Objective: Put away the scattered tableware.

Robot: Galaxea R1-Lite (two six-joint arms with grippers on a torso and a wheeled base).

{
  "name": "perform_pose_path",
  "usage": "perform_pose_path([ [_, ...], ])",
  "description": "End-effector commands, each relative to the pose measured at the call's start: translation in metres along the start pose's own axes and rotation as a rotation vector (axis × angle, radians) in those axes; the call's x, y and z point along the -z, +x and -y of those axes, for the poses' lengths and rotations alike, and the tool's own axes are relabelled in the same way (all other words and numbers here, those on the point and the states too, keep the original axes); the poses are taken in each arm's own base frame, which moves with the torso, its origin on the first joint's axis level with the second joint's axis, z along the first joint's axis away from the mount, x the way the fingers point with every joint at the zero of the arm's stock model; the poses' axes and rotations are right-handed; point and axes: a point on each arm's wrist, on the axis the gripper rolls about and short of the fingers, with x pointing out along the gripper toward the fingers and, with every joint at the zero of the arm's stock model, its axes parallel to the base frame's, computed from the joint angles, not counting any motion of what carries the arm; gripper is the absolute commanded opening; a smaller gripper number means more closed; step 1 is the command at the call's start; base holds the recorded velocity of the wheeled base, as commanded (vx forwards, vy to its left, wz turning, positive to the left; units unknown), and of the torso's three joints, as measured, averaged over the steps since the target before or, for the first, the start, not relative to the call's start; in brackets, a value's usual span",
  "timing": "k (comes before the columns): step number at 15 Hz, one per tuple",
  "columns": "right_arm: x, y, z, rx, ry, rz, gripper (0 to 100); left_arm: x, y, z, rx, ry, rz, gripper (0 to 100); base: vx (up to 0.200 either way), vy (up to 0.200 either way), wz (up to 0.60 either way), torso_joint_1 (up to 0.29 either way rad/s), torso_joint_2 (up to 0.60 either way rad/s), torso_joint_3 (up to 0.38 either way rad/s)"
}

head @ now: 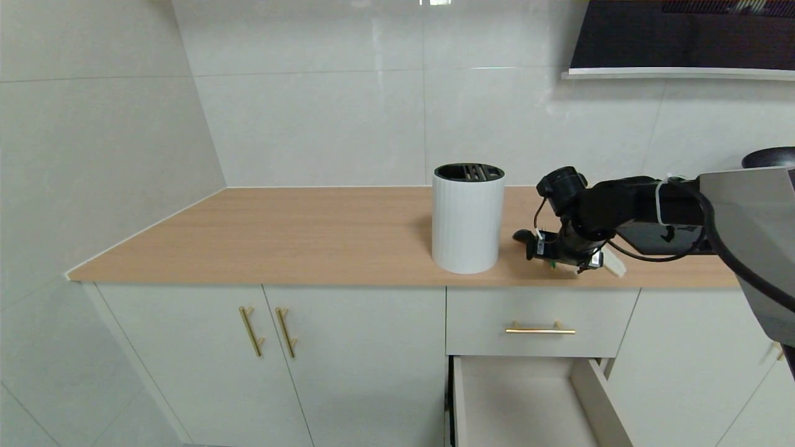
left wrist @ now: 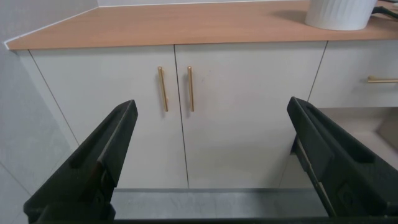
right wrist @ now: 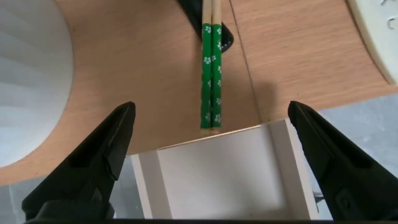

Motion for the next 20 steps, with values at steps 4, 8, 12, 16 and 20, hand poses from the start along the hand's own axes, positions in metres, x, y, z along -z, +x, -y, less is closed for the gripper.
perform_pose_path([
  [4,0.004,0.009,-0.005,-0.004,-0.005,-0.010,100,0.000,0.000,0.000,0.000,0.000,0.000,100,0.000,0.000,0.00,0.000,0.00,0.000],
  [8,0.003,0.011,-0.006,-0.004,0.000,0.001,100,0.000,0.000,0.000,0.000,0.000,0.000,100,0.000,0.000,0.00,0.000,0.00,0.000],
  [12,0.006,0.017,-0.006,0.003,-0.004,-0.007,100,0.000,0.000,0.000,0.000,0.000,0.000,100,0.000,0.000,0.00,0.000,0.00,0.000],
  [16,0.005,0.019,-0.006,0.001,0.001,-0.002,100,0.000,0.000,0.000,0.000,0.000,0.000,100,0.000,0.000,0.00,0.000,0.00,0.000],
  [20,0.004,0.020,-0.006,0.004,0.002,-0.001,0,0.000,0.000,0.000,0.000,0.000,0.000,100,0.000,0.000,0.00,0.000,0.00,0.000],
])
